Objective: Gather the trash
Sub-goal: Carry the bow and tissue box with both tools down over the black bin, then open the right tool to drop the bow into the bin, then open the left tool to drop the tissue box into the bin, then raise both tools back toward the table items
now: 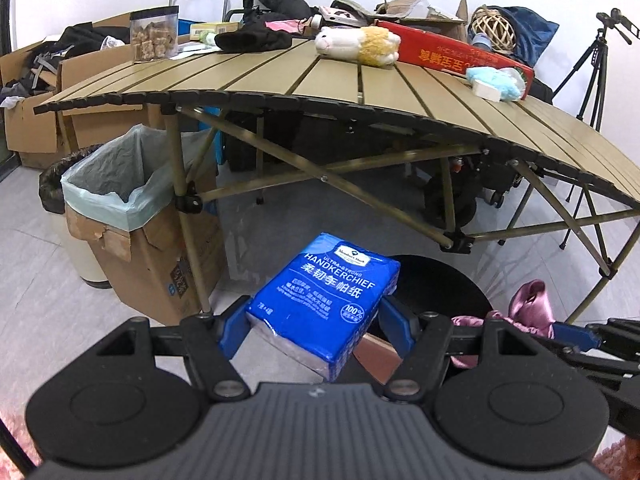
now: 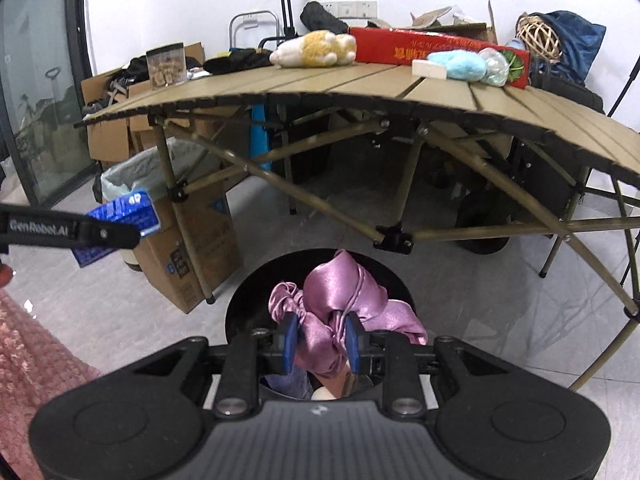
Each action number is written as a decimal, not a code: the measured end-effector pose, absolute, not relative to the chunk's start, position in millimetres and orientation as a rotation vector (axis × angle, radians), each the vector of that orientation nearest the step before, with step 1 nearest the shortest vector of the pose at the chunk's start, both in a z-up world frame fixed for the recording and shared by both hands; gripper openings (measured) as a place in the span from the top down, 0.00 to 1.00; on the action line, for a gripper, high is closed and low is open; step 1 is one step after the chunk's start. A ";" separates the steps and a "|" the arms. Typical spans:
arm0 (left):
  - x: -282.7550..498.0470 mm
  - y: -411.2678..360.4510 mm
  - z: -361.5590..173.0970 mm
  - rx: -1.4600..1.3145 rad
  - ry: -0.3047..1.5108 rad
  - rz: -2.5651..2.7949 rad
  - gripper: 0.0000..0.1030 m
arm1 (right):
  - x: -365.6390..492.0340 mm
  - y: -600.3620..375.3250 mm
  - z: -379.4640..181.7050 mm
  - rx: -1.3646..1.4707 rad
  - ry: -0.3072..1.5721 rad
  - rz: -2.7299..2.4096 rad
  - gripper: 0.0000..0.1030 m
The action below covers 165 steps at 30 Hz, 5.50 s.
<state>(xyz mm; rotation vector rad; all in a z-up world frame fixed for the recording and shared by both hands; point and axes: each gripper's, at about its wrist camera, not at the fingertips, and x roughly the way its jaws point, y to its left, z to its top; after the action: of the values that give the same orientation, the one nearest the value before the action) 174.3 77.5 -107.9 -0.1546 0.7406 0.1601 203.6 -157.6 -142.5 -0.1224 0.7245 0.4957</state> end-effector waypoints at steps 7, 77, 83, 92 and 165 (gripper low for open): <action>186.0 77.3 -105.1 -0.134 0.721 0.168 0.33 | 225.4 -138.0 -152.5 -0.139 0.744 0.497 0.77; 236.9 -24.6 -164.1 -0.013 0.930 -0.065 0.33 | 277.7 -257.3 -139.4 0.124 0.899 0.087 0.00; 252.2 -45.0 -170.4 0.013 0.920 -0.088 0.33 | 279.0 -271.4 -137.6 0.153 0.887 0.056 0.00; 279.1 -54.3 -180.3 -0.014 0.935 -0.074 0.33 | 277.8 -274.9 -134.6 0.176 0.869 0.050 0.00; 241.3 -5.9 -99.8 -0.157 0.659 0.052 0.00 | 243.6 -257.8 -84.7 0.240 0.591 0.224 0.00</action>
<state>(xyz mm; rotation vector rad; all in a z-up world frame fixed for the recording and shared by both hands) 241.3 -5.9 -99.8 -0.1568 0.6595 0.0521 243.6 -257.8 -84.7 0.2398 0.5909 0.2243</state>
